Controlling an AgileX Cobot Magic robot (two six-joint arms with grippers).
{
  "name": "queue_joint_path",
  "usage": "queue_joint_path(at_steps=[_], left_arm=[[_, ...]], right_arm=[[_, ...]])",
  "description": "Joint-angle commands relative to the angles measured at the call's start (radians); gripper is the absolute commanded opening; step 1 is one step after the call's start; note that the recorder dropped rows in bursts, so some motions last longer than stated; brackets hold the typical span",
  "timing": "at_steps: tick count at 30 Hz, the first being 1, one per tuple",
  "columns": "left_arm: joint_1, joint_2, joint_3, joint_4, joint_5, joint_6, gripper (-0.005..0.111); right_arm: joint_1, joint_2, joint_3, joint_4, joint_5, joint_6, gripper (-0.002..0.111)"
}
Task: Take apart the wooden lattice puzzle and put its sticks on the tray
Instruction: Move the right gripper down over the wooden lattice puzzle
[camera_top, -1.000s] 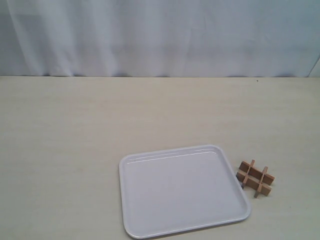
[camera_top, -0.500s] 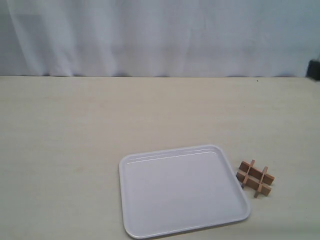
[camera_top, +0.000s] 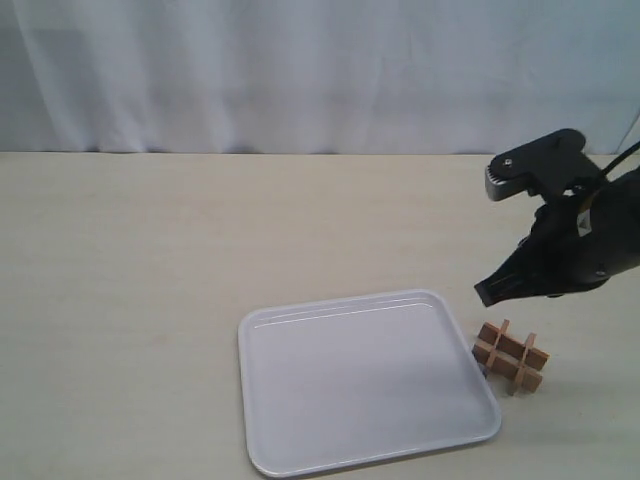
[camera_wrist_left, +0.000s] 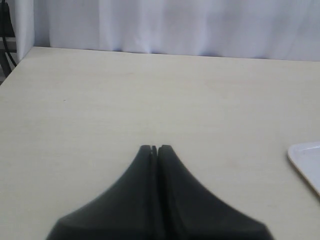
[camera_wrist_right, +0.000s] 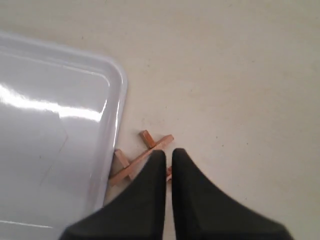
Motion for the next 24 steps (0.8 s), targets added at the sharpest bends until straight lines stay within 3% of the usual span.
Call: queue_joint_path(at_steps=[1, 5, 9, 12, 17, 24], left_arm=[[0.001, -0.001, 0.002, 0.009, -0.004, 0.001, 0.000], [0.001, -0.001, 0.002, 0.014, -0.004, 0.001, 0.000], [0.001, -0.001, 0.002, 0.014, -0.004, 0.001, 0.000], [0.001, -0.001, 0.002, 0.014, -0.004, 0.001, 0.000], [0.001, -0.001, 0.002, 0.014, -0.004, 0.001, 0.000], [0.001, -0.001, 0.002, 0.014, -0.004, 0.001, 0.000]], right_arm=[[0.008, 0.051, -0.009, -0.003, 0.041, -0.009, 0.005], [-0.002, 0.072, -0.009, -0.012, 0.039, 0.049, 0.007], [-0.061, 0.115, -0.009, -0.015, 0.037, 0.165, 0.021], [-0.075, 0.144, -0.009, -0.008, 0.051, 0.130, 0.030], [-0.073, 0.144, -0.009, 0.109, 0.095, -0.007, 0.031], [-0.071, 0.142, 0.066, 0.299, 0.111, -0.010, 0.031]])
